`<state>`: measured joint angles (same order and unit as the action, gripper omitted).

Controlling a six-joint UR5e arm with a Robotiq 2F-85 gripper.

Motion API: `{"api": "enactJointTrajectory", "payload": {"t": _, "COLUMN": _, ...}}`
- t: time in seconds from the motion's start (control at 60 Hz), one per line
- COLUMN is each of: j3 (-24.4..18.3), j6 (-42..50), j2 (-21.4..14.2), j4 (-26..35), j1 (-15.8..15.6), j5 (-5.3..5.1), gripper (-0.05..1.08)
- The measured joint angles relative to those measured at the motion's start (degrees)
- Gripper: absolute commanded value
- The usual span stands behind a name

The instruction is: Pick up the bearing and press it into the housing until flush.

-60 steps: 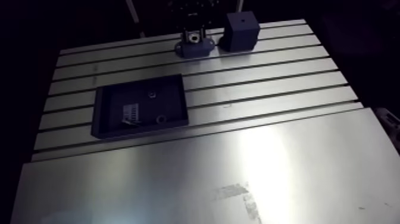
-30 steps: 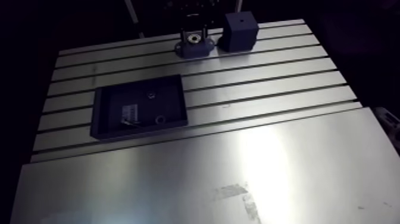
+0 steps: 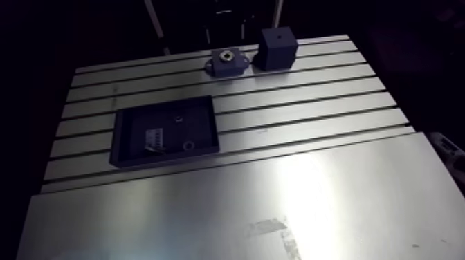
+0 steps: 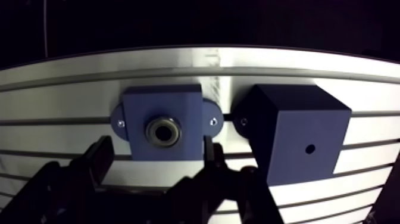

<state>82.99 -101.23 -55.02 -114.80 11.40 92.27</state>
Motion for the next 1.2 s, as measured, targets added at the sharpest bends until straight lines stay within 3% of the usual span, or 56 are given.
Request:
{"api": "enactJointTrajectory", "payload": {"t": 0.4, "j3": 0.1, "j6": -1.5, "j2": -1.1, "j4": 0.4, "j1": 0.1, "j5": -0.20, "gripper": 1.07}}
{"api": "enactJointTrajectory", "payload": {"t": 1.2, "j3": 1.0, "j6": -2.3, "j2": 0.4, "j4": 0.4, "j1": 0.2, "j5": -0.10, "gripper": 1.08}}
